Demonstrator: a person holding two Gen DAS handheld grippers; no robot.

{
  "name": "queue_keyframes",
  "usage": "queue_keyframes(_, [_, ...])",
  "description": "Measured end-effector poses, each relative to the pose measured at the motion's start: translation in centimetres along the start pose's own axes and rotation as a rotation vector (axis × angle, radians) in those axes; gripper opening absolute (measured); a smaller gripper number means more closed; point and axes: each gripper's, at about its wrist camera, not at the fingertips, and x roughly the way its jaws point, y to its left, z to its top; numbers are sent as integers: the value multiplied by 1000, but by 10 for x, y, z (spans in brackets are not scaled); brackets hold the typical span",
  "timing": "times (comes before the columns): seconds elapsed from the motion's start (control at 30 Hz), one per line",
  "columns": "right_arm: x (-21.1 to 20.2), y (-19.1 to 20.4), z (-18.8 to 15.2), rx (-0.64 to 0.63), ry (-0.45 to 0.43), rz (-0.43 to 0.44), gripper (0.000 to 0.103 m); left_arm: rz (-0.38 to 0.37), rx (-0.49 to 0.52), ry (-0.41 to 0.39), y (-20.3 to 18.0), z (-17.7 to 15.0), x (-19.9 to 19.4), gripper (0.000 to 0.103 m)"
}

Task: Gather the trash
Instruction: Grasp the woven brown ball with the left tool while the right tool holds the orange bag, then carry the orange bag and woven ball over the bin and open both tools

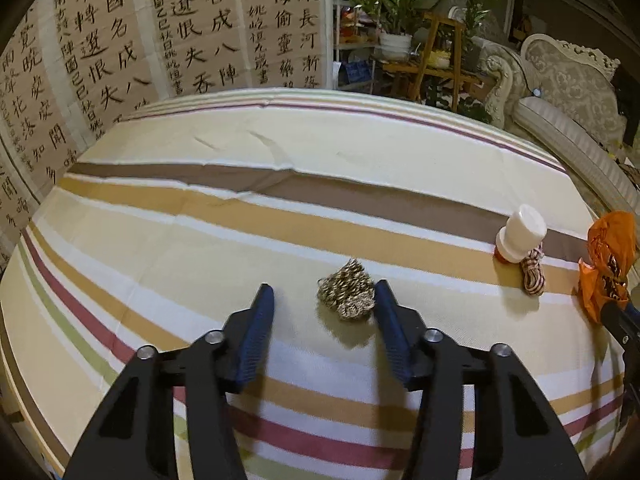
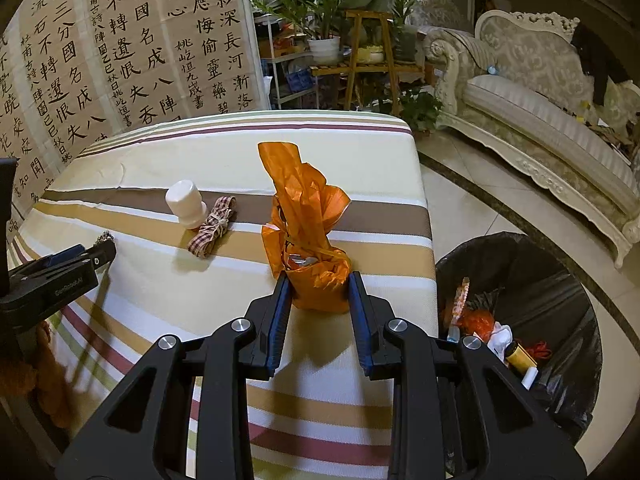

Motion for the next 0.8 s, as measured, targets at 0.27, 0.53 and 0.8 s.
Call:
queue_keyframes(0.27, [0,0,0,-1,0,1,28,-33,12,-12,-3,-4,-5,20])
queue_keyframes(0.53, [-5,-2,-2,7,-8,0,28,-71,18,-26,-9,-19,-25,20])
queue_keyframes(0.8, [-19,-7,-15,23,-19,-11,28,-98,54,-73,-30,-36,-53,20])
